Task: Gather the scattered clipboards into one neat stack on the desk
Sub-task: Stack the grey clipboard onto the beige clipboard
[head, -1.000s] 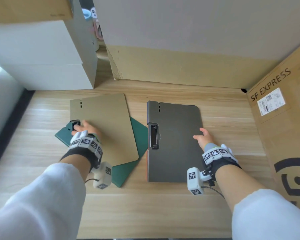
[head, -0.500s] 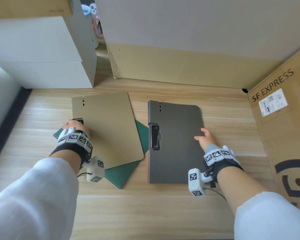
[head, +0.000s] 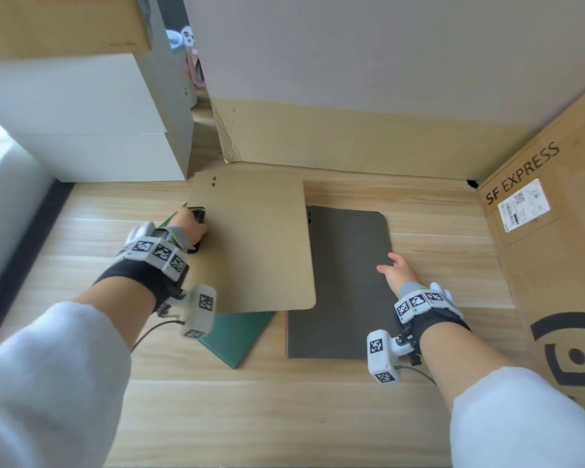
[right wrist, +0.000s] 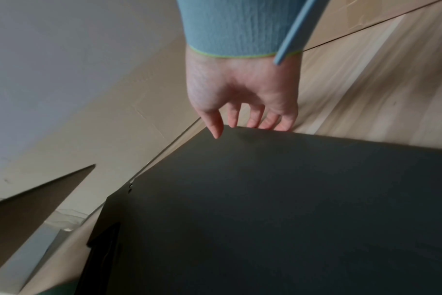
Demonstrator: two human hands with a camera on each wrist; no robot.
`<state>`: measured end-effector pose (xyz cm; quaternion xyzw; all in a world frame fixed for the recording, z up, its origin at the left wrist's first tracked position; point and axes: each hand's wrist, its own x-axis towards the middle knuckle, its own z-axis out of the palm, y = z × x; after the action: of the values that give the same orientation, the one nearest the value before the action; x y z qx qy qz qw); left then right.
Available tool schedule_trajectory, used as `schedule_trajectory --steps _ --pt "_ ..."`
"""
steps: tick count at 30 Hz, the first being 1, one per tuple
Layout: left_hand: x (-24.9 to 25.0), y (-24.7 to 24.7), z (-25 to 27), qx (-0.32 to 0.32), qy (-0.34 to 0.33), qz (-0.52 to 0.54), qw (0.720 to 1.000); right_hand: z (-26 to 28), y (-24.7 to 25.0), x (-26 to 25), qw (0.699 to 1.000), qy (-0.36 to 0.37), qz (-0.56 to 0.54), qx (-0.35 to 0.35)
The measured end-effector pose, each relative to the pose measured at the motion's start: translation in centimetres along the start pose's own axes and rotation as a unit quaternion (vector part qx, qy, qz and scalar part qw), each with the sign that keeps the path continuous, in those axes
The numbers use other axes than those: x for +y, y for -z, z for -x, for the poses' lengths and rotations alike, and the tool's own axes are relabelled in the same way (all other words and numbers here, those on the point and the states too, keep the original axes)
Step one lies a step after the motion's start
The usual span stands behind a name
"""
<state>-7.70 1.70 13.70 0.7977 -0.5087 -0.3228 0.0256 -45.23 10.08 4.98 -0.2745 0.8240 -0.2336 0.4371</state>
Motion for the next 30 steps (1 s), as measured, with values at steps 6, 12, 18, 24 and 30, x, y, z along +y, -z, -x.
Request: schedule_trajectory --steps 6,12,18,24,30 --pt "5.0 -7.5 3.7 -0.052 0.001 0.059 0.997 0.9 0.6 -0.6 0.998 0.020 0.029 -0.047" --pt "8.6 -13.3 6.2 -0.032 -0.005 0.060 0.998 1.6 1.8 -0.2 0.994 0.029 0.075 -0.075" --pt "9.4 -15.4 7.1 -0.039 -0.018 0.038 0.998 1.7 2.1 0.3 0.990 0.018 0.118 -0.077" --pt "9.7 -16.2 8.1 -0.052 -0.017 0.040 0.998 1.6 2.4 0.2 0.989 0.008 0.124 -0.075" --pt "9.3 -16.6 8.7 -0.054 0.004 0.051 0.997 1.5 2.4 0.6 0.991 0.006 0.117 -0.061"
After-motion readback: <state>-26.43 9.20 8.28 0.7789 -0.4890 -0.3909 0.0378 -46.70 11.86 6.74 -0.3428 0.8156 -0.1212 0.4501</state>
